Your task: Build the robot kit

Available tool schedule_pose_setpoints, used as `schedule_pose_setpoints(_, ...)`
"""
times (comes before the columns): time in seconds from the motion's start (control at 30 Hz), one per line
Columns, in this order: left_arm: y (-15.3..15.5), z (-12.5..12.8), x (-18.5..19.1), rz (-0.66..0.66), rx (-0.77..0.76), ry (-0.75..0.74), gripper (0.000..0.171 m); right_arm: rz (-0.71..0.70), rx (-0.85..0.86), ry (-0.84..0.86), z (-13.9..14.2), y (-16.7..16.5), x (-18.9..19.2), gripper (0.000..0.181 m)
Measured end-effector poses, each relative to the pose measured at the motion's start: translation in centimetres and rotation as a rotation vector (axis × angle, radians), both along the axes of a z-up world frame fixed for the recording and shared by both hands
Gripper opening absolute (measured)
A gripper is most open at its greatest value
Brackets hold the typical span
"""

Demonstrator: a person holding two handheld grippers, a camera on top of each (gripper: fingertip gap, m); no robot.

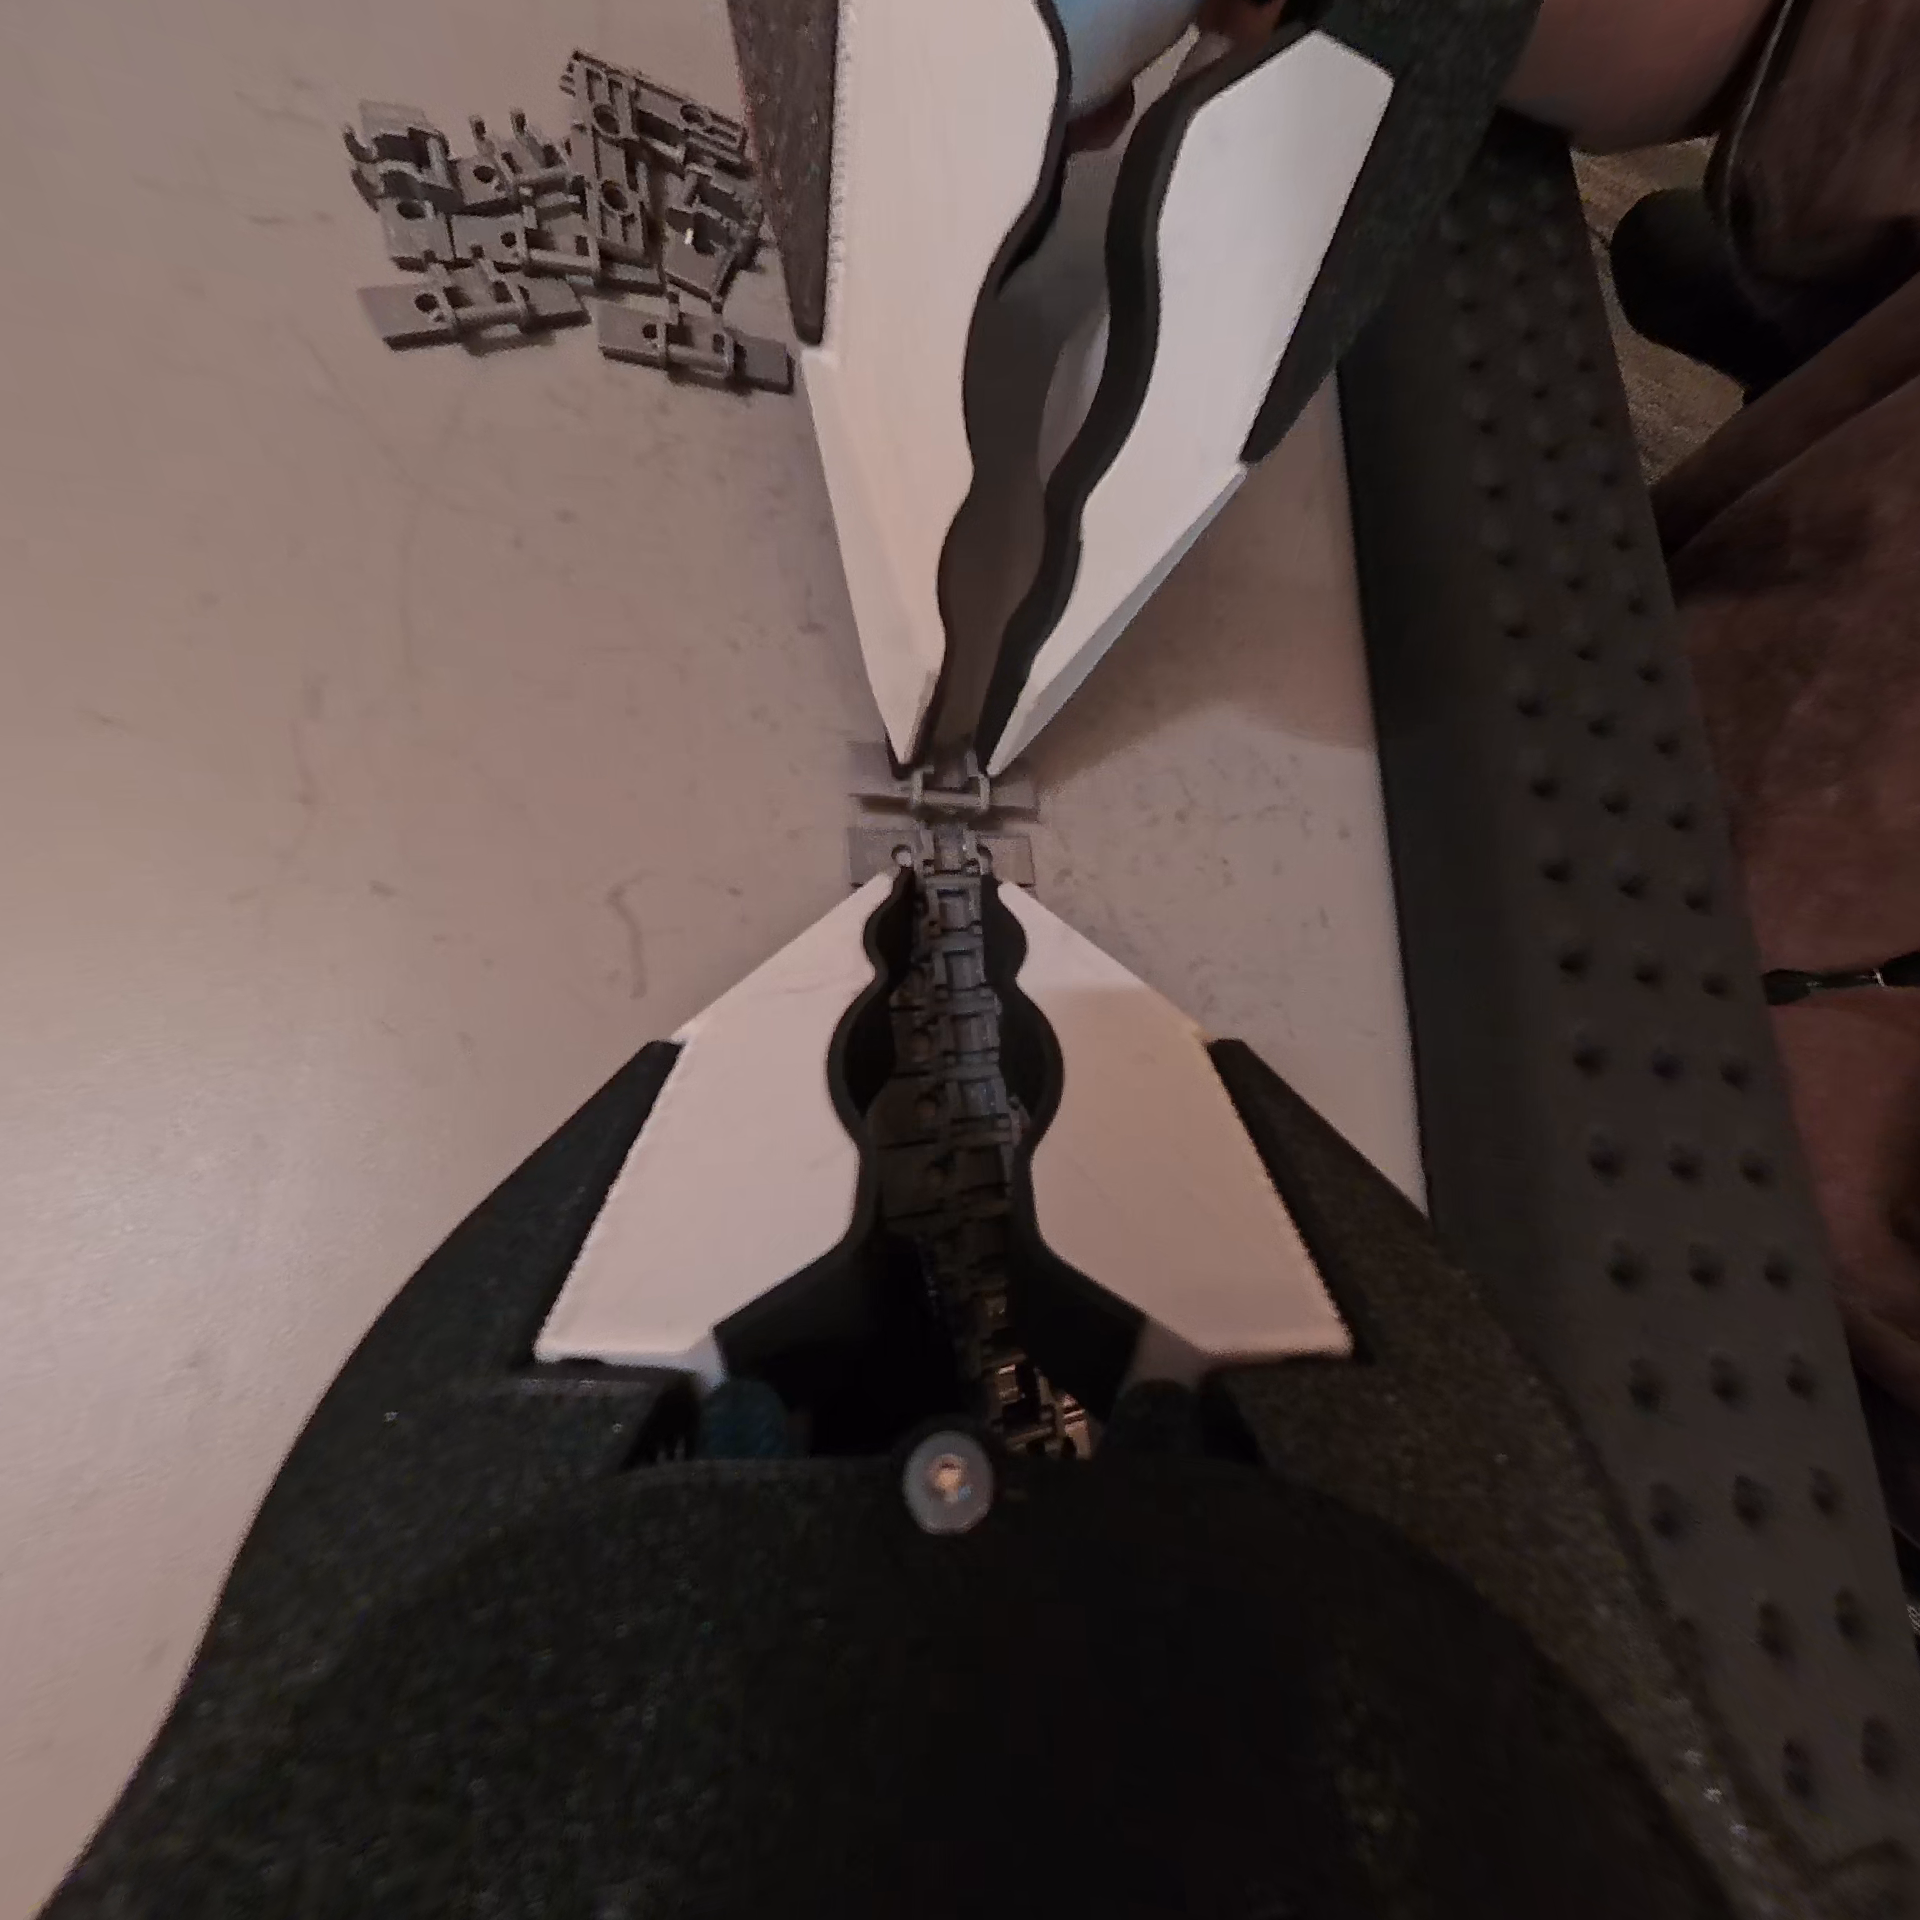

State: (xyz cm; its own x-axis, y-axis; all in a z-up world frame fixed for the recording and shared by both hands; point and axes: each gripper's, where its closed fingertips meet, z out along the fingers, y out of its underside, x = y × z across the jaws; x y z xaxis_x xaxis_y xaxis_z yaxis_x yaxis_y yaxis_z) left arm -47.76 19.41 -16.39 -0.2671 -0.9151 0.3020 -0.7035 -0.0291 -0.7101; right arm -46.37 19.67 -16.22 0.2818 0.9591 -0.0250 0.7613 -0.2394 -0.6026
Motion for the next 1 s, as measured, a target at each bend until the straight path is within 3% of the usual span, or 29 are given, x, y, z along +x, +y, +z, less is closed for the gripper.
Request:
schedule_pose_setpoints(0.5, 0.0, 0.0, 0.0, -0.001, -0.013, 0.001, 0.013, 0.046, 0.022, 0.024, 0.1, 0.3, -0.1, 0.018)
schedule_pose_setpoints(0.6, 0.0, 0.0, 0.0, -0.001, -0.018, 0.002, 0.012, 0.034, 0.035, 0.058, 0.9, 0.3, -0.4, 0.000)
schedule_pose_setpoints(1.0, 0.0, 0.0, 0.0, 0.001, -0.033, 0.004, 0.012, 0.034, 0.050, -0.081, -0.1, 0.4, -0.9, 0.000)
